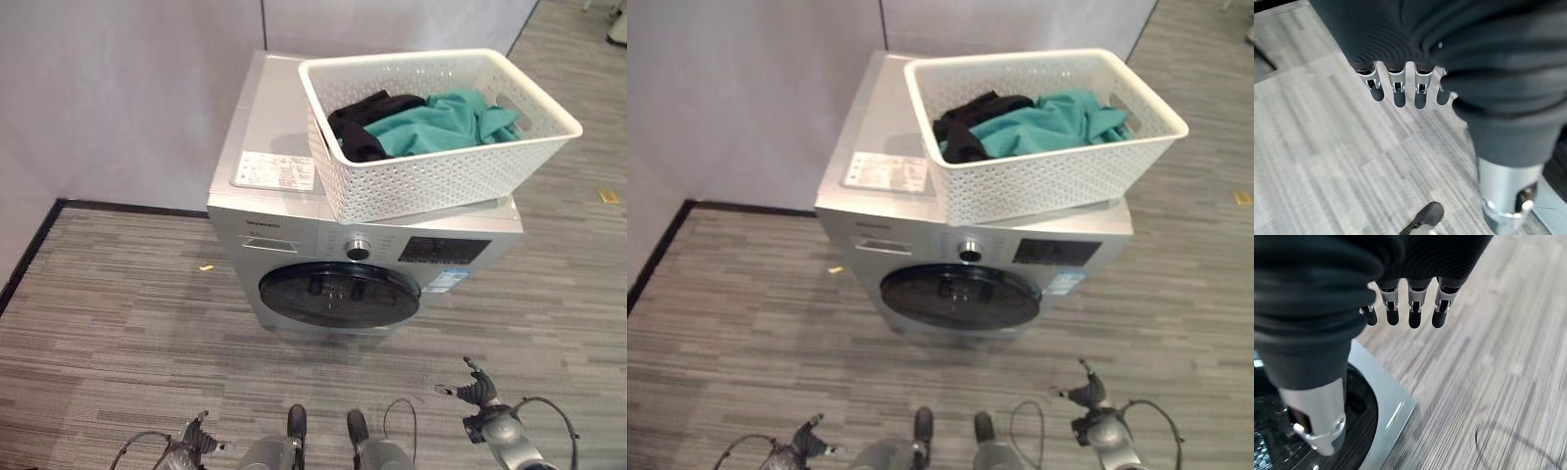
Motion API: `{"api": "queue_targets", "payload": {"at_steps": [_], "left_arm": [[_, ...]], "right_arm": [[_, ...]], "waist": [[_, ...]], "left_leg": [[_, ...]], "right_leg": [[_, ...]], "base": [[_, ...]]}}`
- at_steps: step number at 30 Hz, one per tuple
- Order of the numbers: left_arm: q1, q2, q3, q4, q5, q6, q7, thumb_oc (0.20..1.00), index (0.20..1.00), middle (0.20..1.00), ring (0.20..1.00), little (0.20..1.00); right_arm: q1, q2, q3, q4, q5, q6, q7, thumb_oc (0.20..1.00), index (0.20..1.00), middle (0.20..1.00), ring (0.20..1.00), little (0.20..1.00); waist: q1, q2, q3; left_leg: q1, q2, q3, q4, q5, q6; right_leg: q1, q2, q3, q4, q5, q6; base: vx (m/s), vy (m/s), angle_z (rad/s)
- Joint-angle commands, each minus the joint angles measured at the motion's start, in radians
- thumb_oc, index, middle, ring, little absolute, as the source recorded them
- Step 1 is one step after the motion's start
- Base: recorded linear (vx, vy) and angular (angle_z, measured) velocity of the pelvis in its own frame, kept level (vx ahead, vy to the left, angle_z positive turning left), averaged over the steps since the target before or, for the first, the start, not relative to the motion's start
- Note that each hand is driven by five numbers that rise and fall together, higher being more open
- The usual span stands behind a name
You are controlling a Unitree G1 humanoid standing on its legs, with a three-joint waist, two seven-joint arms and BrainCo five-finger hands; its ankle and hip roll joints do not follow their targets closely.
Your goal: Grab the laundry basket,head to the washer,open it,put in the laundry and shut it.
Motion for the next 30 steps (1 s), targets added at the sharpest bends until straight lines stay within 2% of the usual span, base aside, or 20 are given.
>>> {"api": "queue_targets", "payload": {"at_steps": [1,5,8,14,17,22,30], "left_arm": [[-0.008,0.022,0.025,0.004,0.029,-0.030,-0.007,1.000,1.000,1.000,1.000,1.000],[0.018,0.001,0.073,0.034,0.019,-0.029,-0.003,1.000,1.000,1.000,1.000,1.000],[0.022,-0.022,0.077,0.044,0.008,-0.033,-0.010,1.000,1.000,1.000,1.000,1.000],[0.016,-0.023,0.041,0.027,0.009,-0.039,-0.031,1.000,1.000,1.000,1.000,1.000],[0.020,-0.018,0.037,0.030,0.011,-0.041,-0.035,1.000,1.000,1.000,1.000,1.000],[0.030,-0.014,0.038,0.036,0.001,-0.040,-0.034,1.000,1.000,1.000,1.000,1.000],[0.059,-0.026,0.037,0.071,-0.023,-0.028,-0.037,1.000,1.000,1.000,1.000,1.000]], "right_arm": [[0.074,-0.068,-0.053,-0.186,-0.096,-0.039,-0.028,1.000,1.000,1.000,1.000,1.000],[0.174,-0.086,-0.098,-0.342,-0.174,-0.045,-0.015,1.000,1.000,1.000,1.000,1.000],[0.167,-0.109,-0.131,-0.384,-0.171,-0.059,-0.032,1.000,1.000,1.000,1.000,1.000],[0.104,-0.181,-0.109,-0.342,-0.079,-0.098,0.029,1.000,1.000,1.000,1.000,1.000],[0.072,-0.211,-0.095,-0.328,-0.097,-0.097,0.032,1.000,1.000,1.000,1.000,1.000],[-0.002,-0.205,-0.070,-0.249,-0.048,-0.089,0.035,1.000,1.000,1.000,1.000,1.000],[-0.119,-0.122,-0.037,-0.090,0.115,-0.092,0.038,1.000,1.000,1.000,1.000,1.000]], "waist": [[0.012,-0.011,-0.072],[0.007,-0.029,-0.100],[0.003,-0.030,-0.114],[0.019,-0.036,-0.115],[0.029,-0.036,-0.121],[0.046,-0.039,-0.122],[0.075,-0.043,-0.103]], "left_leg": [[0.001,-0.014,-0.069,0.085,-0.124,-0.080],[0.018,-0.002,-0.053,0.056,-0.116,-0.083],[0.057,0.001,-0.066,0.019,-0.098,-0.089],[0.088,0.009,-0.107,-0.034,-0.062,-0.102],[0.104,0.011,-0.129,-0.064,-0.045,-0.105],[0.108,0.015,-0.156,-0.092,-0.021,-0.111],[0.114,0.015,-0.181,-0.108,-0.011,-0.114]], "right_leg": [[-0.008,0.019,0.008,-0.024,0.011,0.017],[-0.005,0.016,0.001,-0.056,0.023,0.021],[0.020,0.027,-0.023,-0.072,0.007,0.001],[0.049,0.039,-0.068,-0.082,-0.012,-0.022],[0.066,0.043,-0.090,-0.094,-0.017,-0.026],[0.076,0.044,-0.123,-0.107,-0.024,-0.034],[0.096,0.044,-0.158,-0.126,-0.023,-0.040]], "base": [[0.00,0.000,0.00],[0.00,-0.095,-0.05],[0.05,-0.102,0.08],[0.02,-0.079,0.30],[0.04,-0.051,0.36],[0.03,-0.036,0.19],[0.03,-0.008,0.18]]}}
